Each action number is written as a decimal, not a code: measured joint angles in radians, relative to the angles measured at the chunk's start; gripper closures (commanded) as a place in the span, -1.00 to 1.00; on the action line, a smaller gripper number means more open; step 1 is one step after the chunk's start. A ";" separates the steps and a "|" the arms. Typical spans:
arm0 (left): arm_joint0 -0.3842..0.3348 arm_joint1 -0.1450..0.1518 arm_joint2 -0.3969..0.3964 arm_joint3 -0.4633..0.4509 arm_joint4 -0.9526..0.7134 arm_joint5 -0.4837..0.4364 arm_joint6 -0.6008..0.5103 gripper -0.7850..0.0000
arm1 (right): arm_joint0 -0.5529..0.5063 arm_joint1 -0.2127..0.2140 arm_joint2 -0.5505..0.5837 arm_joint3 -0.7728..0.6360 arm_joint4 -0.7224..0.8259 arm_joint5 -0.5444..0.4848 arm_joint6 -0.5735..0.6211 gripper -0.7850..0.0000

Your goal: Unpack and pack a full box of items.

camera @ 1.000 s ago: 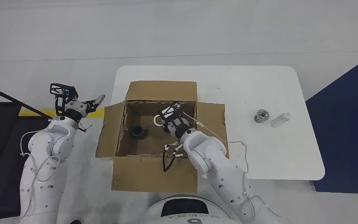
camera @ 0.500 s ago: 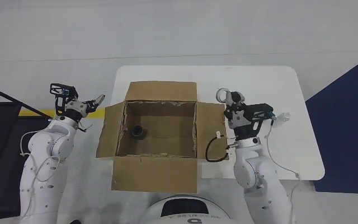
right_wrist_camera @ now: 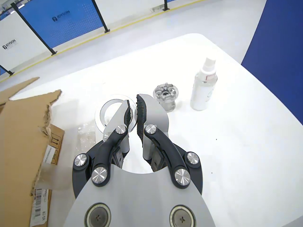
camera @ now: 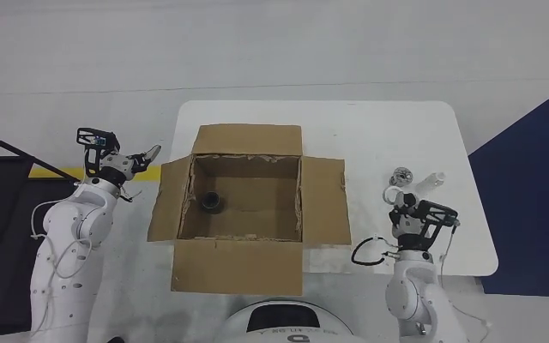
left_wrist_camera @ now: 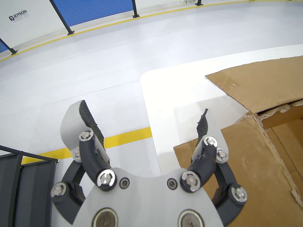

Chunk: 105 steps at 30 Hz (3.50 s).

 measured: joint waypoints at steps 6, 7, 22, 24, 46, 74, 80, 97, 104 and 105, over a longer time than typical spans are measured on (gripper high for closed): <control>0.000 0.000 0.000 0.000 0.000 0.000 0.000 -1.00 | 0.043 -0.002 0.029 0.100 0.018 0.063 0.032 1.00; 0.000 0.000 0.000 0.000 0.000 0.000 0.000 -1.00 | 0.054 -0.002 0.037 0.121 0.032 0.067 0.031 1.00; 0.000 0.000 0.000 0.000 0.000 0.000 0.000 -1.00 | 0.213 0.003 0.081 0.325 0.069 0.026 0.061 0.40; 0.000 0.000 0.000 0.000 0.000 0.000 0.000 -1.00 | 0.227 0.003 0.076 0.337 0.064 0.033 0.081 0.24; 0.000 0.000 0.000 0.000 0.000 0.000 0.000 -1.00 | 0.031 -0.001 -0.064 -0.040 0.052 -0.275 -0.104 -0.40; 0.000 0.000 0.000 0.000 0.000 0.000 0.000 -1.00 | 0.714 -0.044 -0.601 0.348 0.256 -0.619 0.525 -0.93; 0.000 0.000 0.000 0.000 0.000 0.000 0.000 -1.00 | 0.908 -0.094 -0.763 0.507 0.282 -0.321 0.788 -0.33; 0.000 0.000 0.000 0.000 0.000 0.000 0.000 -1.00 | 1.062 -0.186 -0.954 0.725 0.234 0.016 0.782 0.09; 0.000 0.000 0.000 0.000 0.000 0.000 0.000 -1.00 | 1.087 -0.208 -0.977 0.767 0.216 0.080 0.814 0.13; 0.000 0.000 0.000 0.000 0.000 0.000 0.000 -1.00 | 1.091 -0.211 -0.980 0.772 0.216 0.086 0.821 0.15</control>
